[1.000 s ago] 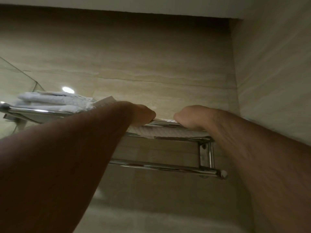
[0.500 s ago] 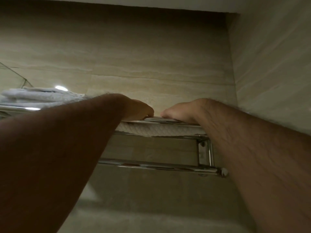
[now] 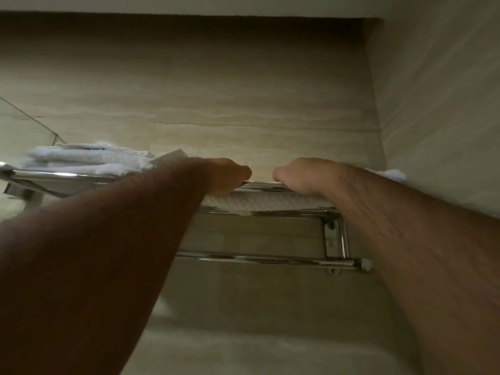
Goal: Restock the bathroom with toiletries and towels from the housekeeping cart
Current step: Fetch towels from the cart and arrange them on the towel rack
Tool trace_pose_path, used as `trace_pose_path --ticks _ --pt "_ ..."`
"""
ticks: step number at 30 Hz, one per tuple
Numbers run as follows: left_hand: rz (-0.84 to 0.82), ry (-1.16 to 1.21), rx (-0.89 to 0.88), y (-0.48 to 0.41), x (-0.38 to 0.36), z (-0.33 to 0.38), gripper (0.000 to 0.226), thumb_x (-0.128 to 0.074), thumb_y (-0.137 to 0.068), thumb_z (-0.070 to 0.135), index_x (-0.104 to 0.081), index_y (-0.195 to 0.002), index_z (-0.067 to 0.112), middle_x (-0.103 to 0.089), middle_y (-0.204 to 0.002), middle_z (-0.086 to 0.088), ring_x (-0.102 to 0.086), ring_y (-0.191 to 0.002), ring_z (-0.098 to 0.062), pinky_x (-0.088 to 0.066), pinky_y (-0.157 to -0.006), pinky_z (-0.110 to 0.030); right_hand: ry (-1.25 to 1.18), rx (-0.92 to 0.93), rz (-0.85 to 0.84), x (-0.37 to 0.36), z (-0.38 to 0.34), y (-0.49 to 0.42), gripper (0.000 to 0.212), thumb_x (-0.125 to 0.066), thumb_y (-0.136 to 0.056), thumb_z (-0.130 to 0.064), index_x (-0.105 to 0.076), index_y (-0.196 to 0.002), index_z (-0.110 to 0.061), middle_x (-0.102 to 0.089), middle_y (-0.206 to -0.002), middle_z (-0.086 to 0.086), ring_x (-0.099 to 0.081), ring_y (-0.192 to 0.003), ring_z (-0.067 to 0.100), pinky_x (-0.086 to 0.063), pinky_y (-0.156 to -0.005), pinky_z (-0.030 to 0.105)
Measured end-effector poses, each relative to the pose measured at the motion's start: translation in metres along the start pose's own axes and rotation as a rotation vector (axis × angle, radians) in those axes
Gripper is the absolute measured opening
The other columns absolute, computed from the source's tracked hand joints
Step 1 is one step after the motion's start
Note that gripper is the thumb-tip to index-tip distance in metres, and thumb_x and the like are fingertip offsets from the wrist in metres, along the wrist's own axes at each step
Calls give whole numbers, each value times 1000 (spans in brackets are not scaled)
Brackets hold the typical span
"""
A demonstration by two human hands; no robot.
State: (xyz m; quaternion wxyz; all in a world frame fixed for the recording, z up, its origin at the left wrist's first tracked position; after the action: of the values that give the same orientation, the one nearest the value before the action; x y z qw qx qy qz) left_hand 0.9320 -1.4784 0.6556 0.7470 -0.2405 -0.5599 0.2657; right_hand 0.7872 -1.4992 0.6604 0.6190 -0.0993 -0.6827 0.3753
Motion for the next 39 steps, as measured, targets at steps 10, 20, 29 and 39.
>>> trace_pose_path --ticks 10,20,29,39 --pt "388 -445 -90 34 -12 -34 33 -25 -107 35 -42 -130 18 -49 -75 0 -58 -82 -22 -45 -100 -50 -2 -74 698 -44 20 37 57 -14 -105 -42 -55 -74 -17 -51 -65 3 -45 -66 22 -40 -88 44" --pt "506 -435 -66 56 -33 -53 72 -14 -97 68 -39 -140 16 -46 -143 -11 -35 -139 -27 -21 -120 -48 1 -11 746 -64 26 57 42 -41 -94 -39 -54 -125 -14 -59 -119 9 -49 -114 29 -30 -110 45" --pt "213 -417 -39 93 -31 -67 88 -16 -93 75 19 -156 24 23 -164 -3 16 -152 -22 0 -123 -53 11 -40 288 -45 20 99 81 -47 -95 -47 -8 -159 -17 -8 -167 5 -8 -153 27 -13 -123 46" --pt "25 -129 -51 206 -32 -92 86 -20 -94 75 10 -158 27 14 -167 -1 8 -154 -23 -3 -124 -51 -87 -273 -21 -72 -28 230 80 -37 -97 -61 -2 -160 -24 8 -168 1 3 -154 33 -9 -123 51"
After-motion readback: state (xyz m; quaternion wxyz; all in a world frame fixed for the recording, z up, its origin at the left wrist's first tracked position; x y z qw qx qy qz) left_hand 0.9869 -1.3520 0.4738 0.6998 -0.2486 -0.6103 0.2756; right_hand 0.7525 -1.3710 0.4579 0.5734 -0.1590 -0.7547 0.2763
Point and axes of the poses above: each hand's wrist, its own y-axis away from the middle knuckle, its own x-axis out of the back of the hand, z = x × y, the point moved 3 cm from there along -y, towards the middle knuckle
